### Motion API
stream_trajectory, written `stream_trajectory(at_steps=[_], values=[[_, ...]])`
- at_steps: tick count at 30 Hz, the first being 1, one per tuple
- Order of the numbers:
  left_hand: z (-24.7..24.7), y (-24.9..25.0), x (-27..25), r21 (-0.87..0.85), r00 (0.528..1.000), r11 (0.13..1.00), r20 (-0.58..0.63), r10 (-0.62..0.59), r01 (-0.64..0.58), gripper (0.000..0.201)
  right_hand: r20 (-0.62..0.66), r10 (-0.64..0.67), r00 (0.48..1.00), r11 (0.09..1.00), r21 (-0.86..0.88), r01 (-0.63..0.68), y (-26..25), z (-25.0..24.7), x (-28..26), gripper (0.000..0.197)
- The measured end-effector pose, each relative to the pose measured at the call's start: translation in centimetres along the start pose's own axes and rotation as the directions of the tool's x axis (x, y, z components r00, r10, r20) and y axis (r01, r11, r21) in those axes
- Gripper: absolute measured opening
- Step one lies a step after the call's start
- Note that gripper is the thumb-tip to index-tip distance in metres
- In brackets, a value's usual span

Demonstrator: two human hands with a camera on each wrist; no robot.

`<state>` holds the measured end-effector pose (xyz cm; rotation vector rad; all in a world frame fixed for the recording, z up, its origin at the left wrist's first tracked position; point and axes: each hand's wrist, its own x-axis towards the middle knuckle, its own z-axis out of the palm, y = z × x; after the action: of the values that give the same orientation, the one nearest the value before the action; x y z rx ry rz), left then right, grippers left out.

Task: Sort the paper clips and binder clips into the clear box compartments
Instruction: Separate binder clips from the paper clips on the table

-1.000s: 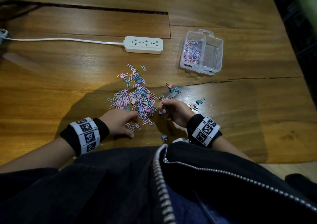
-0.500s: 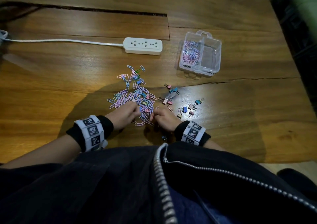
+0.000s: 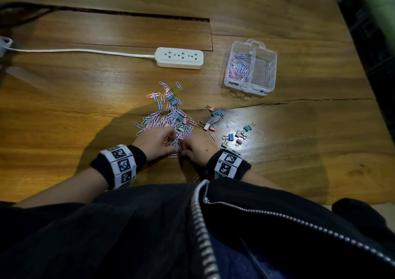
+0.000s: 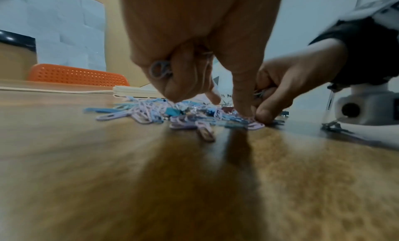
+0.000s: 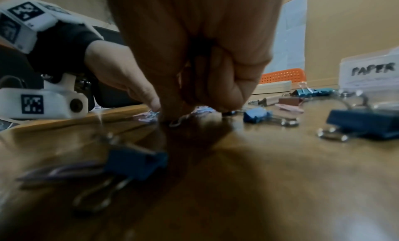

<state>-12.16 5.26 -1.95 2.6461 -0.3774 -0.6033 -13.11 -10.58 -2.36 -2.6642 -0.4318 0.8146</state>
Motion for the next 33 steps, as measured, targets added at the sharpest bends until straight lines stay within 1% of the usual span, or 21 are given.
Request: stream_trajectory(at_steps=[2, 4, 5, 7, 9, 10, 13, 15, 17, 18, 19, 21, 22, 23, 25, 26, 27, 29, 30, 32, 33], values=[[0.2, 0.2, 0.1, 0.060, 1.000, 0.998, -0.006, 0.023, -0.022, 0.035, 0.059, 0.014, 0.998, 0.997, 0.071, -0.018, 0.5, -0.4, 0.0, 0.010], [0.4, 0.5, 0.2, 0.123, 0.999, 0.991, 0.002, 0.049, -0.049, 0.036, 0.090, 0.021, 0.996, 0.957, 0.286, -0.046, 1.3, -0.8, -0.1, 0.018], [0.5, 0.7, 0.2, 0.144, 0.998, 0.988, 0.005, 0.061, -0.061, 0.033, 0.096, 0.027, 0.995, 0.898, 0.434, -0.066, 1.7, -1.2, -0.3, 0.023], [0.8, 0.8, 0.3, 0.161, 0.996, 0.983, 0.014, 0.087, -0.088, 0.025, 0.123, 0.065, 0.990, 0.681, 0.720, -0.134, 2.5, -1.9, -0.8, 0.026], [1.1, 0.9, 0.4, 0.150, 0.994, 0.983, 0.023, 0.107, -0.110, 0.018, 0.172, 0.064, 0.983, 0.452, 0.873, -0.182, 3.4, -2.5, -1.5, 0.025], [1.2, 1.0, 0.4, 0.152, 0.993, 0.982, 0.029, 0.112, -0.115, 0.016, 0.184, 0.049, 0.982, 0.373, 0.908, -0.189, 3.8, -2.8, -1.7, 0.026], [1.5, 1.1, 0.4, 0.200, 0.990, 0.970, 0.051, 0.129, -0.137, 0.016, 0.194, 0.001, 0.981, 0.234, 0.954, -0.189, 4.6, -3.3, -1.8, 0.027], [1.4, 1.0, 0.5, 0.127, 0.994, 0.986, 0.039, 0.104, -0.108, 0.016, 0.192, 0.019, 0.981, 0.180, 0.965, -0.192, 4.7, -3.3, -1.8, 0.028], [0.8, 0.9, 0.8, -0.102, 1.000, 0.994, 0.009, 0.029, -0.028, 0.023, 0.197, 0.021, 0.980, 0.176, 0.964, -0.198, 4.9, -3.0, -1.7, 0.027], [0.5, 0.7, 1.1, -0.278, 1.000, 0.960, 0.019, -0.024, 0.028, 0.028, 0.206, 0.010, 0.978, 0.191, 0.960, -0.204, 4.8, -2.9, -1.7, 0.027], [0.2, 0.5, 1.3, -0.486, 0.996, 0.869, 0.059, -0.072, 0.092, 0.029, 0.223, 0.003, 0.975, 0.211, 0.953, -0.218, 4.8, -2.7, -1.7, 0.029], [-0.5, 0.1, 1.4, -0.825, 0.984, 0.536, 0.154, -0.090, 0.178, 0.018, 0.252, -0.012, 0.968, 0.210, 0.947, -0.244, 4.6, -2.6, -1.8, 0.032], [-0.7, 0.0, 1.3, -0.898, 0.980, 0.392, 0.184, -0.075, 0.198, 0.013, 0.260, -0.027, 0.965, 0.182, 0.951, -0.251, 4.5, -2.6, -1.9, 0.030], [-0.8, -0.1, 1.2, -0.933, 0.977, 0.290, 0.207, -0.059, 0.215, 0.010, 0.267, -0.042, 0.963, 0.149, 0.955, -0.258, 4.3, -2.6, -1.8, 0.028], [-0.6, -0.2, 0.9, -0.955, 0.969, 0.162, 0.244, -0.044, 0.248, 0.007, 0.282, -0.037, 0.959, 0.129, 0.953, -0.276, 4.0, -2.5, -1.9, 0.020], [-0.5, -0.2, 0.8, -0.952, 0.964, 0.150, 0.263, -0.045, 0.267, 0.009, 0.280, -0.011, 0.960, 0.160, 0.948, -0.275, 3.9, -2.4, -1.9, 0.021], [-0.5, -0.2, 0.7, -0.942, 0.959, 0.177, 0.280, -0.053, 0.285, 0.011, 0.262, 0.021, 0.965, 0.218, 0.941, -0.260, 3.9, -2.1, -1.8, 0.028], [-0.5, -0.1, 0.8, -0.907, 0.953, 0.295, 0.297, -0.062, 0.302, 0.022, 0.215, 0.058, 0.975, 0.344, 0.912, -0.222, 3.8, -1.4, -1.5, 0.044], [-0.4, -0.1, 0.8, -0.882, 0.950, 0.360, 0.305, -0.059, 0.306, 0.028, 0.195, 0.078, 0.978, 0.401, 0.892, -0.210, 3.7, -1.1, -1.3, 0.046], [-0.3, -0.1, 0.6, -0.821, 0.946, 0.487, 0.324, -0.033, 0.298, 0.033, 0.160, 0.100, 0.982, 0.486, 0.853, -0.189, 3.9, -0.6, -1.1, 0.043], [-0.3, 0.0, 0.4, -0.793, 0.946, 0.540, 0.325, -0.015, 0.281, 0.032, 0.165, 0.089, 0.982, 0.492, 0.850, -0.188, 4.0, -0.5, -1.0, 0.039]])
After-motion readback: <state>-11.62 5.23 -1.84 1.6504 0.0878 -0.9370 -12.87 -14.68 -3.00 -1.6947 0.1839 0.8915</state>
